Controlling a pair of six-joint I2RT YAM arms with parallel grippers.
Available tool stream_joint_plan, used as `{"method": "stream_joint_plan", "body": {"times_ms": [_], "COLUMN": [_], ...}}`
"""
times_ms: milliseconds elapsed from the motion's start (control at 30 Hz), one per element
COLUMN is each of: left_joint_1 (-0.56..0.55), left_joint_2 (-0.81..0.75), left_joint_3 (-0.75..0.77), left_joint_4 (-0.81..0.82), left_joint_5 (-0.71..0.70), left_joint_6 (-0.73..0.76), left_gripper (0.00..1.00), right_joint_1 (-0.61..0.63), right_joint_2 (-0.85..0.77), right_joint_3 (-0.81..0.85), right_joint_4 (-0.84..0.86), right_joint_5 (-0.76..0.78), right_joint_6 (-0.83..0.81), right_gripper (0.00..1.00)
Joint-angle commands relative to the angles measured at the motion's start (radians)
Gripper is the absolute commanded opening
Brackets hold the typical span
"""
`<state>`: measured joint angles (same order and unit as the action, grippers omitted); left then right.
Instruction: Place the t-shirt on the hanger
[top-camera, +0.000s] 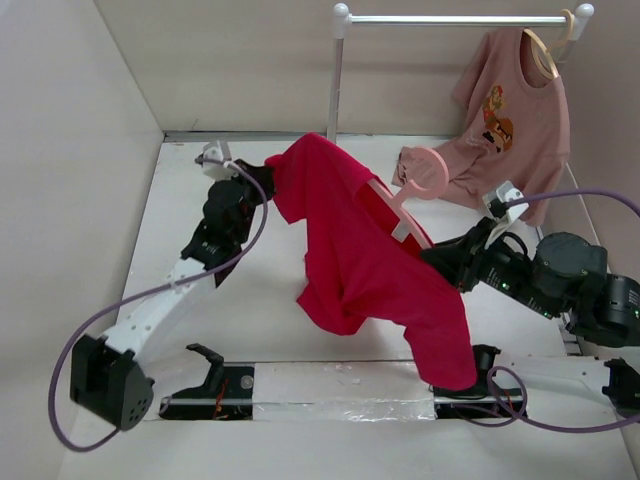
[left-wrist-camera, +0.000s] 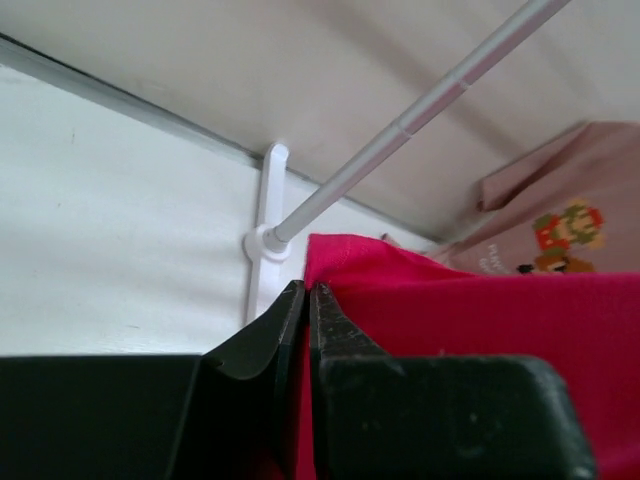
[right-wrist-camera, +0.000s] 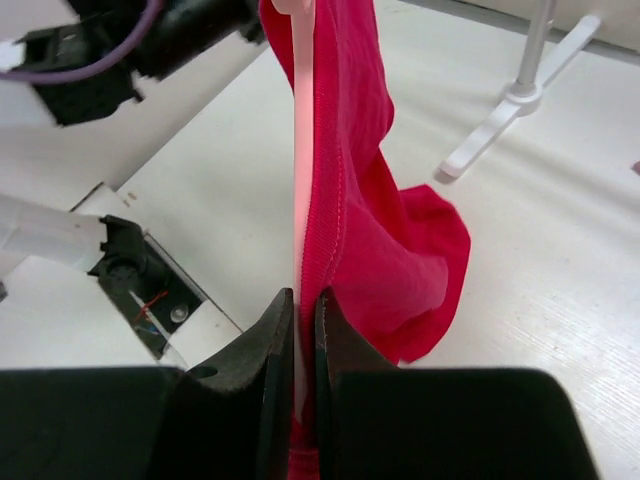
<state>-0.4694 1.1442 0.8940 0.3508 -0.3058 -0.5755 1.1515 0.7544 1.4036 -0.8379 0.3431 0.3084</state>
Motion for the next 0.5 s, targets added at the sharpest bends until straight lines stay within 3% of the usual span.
{"method": "stream_joint_plan", "body": {"times_ms": [0,267,400,467], "left_joint_1": [-0.006,-0.006,-0.006,-0.093], "left_joint_2": [-0.177,-0.273,-0.186,-0.157], "left_joint_3": [-0.052,-0.110,-0.027,0.037], "left_joint_4": [0.132,0.206,0.168,0.151], "left_joint_5": [-0.003,0.229,0.362,0.320], "left_joint_6": [-0.072,-0.083,-0.037,0.001], "left_gripper": [0.00,0.00,0.00,0.00], "right_joint_1": [-0.001,-0.001,-0.001,-0.001], "right_joint_2": [0.039,0.092,0.105,0.118], "right_joint_3": [0.049,0.063,0.154,0.213], "right_joint_4": [0.023,0.037,0.026,0.002], "right_joint_5": [0.123,0.209,0.281,0.336], "right_joint_6": [-0.046,-0.051,-0.081,-0.100], "right_gripper": [0.00,0.00,0.00,0.00]}}
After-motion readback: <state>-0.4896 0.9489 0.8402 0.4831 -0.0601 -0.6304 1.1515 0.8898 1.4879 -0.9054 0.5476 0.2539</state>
